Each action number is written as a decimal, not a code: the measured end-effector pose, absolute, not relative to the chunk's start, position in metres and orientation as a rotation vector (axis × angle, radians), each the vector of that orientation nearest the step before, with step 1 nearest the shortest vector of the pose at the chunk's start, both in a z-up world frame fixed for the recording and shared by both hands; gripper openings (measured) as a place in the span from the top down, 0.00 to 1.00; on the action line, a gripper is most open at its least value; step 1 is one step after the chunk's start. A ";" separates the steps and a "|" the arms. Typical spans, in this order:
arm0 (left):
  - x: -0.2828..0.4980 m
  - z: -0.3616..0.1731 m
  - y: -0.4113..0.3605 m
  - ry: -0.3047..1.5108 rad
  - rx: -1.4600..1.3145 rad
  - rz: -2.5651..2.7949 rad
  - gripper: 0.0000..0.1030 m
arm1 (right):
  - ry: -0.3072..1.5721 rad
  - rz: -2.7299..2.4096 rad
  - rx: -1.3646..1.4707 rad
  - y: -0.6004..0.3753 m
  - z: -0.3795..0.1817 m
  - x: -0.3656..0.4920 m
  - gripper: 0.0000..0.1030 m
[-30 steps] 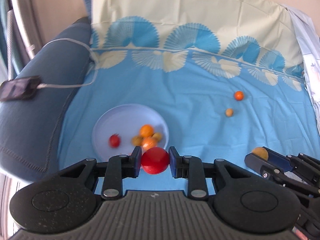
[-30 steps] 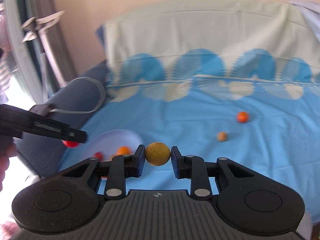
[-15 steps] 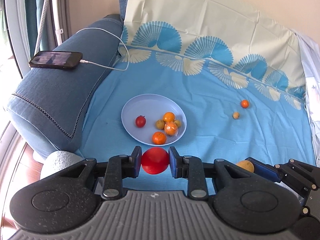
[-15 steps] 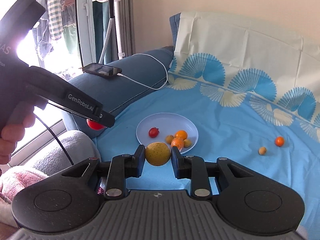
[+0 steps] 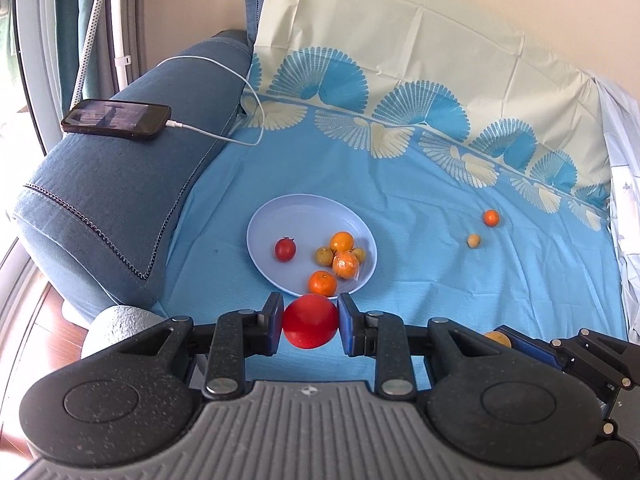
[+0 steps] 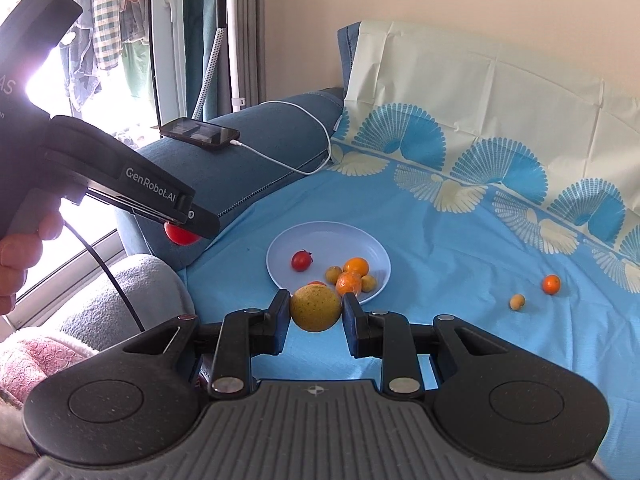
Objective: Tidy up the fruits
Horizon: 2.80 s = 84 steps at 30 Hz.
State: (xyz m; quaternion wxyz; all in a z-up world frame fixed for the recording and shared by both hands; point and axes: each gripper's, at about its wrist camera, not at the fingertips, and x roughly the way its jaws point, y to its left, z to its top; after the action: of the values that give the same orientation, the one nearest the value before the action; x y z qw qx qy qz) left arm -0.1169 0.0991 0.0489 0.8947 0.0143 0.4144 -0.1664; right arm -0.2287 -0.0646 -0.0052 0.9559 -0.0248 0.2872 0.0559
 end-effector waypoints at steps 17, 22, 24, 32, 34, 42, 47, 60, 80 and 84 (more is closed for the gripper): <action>-0.082 0.035 0.102 0.892 0.015 -0.318 0.69 | 0.645 0.113 -0.050 -0.061 -0.018 -0.202 0.72; -0.063 0.029 0.100 0.912 0.011 -0.300 0.69 | 0.660 0.096 -0.023 -0.065 -0.022 -0.186 0.72; -0.055 0.027 0.098 0.912 0.013 -0.294 0.69 | 0.664 0.092 -0.009 -0.067 -0.024 -0.178 0.72; -0.010 0.016 0.081 0.912 0.017 -0.270 0.69 | 0.681 0.087 0.026 -0.075 -0.031 -0.134 0.72; 0.002 0.013 0.076 0.908 0.019 -0.263 0.69 | 0.682 0.087 0.030 -0.076 -0.034 -0.121 0.72; 0.056 -0.014 0.056 0.943 0.039 -0.257 0.69 | 0.692 0.081 0.014 -0.082 -0.054 -0.063 0.72; 0.085 -0.040 0.044 0.976 0.057 -0.247 0.69 | 0.716 0.070 0.020 -0.088 -0.072 -0.030 0.72; 0.134 -0.083 0.038 1.013 0.120 -0.212 0.51 | 0.784 0.088 0.032 -0.095 -0.117 0.030 0.70; -0.008 -0.007 0.107 1.007 0.031 -0.113 0.00 | 0.706 0.030 0.076 -0.083 -0.039 -0.105 0.07; -0.043 0.006 0.113 0.961 0.023 -0.122 0.00 | 0.654 0.032 0.048 -0.072 -0.025 -0.142 0.04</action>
State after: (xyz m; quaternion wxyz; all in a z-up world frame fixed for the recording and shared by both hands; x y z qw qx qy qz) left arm -0.0429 0.1128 0.0063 0.8848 0.0111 0.4621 -0.0587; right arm -0.1418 -0.0717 -0.0253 0.9467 0.0237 0.3209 0.0157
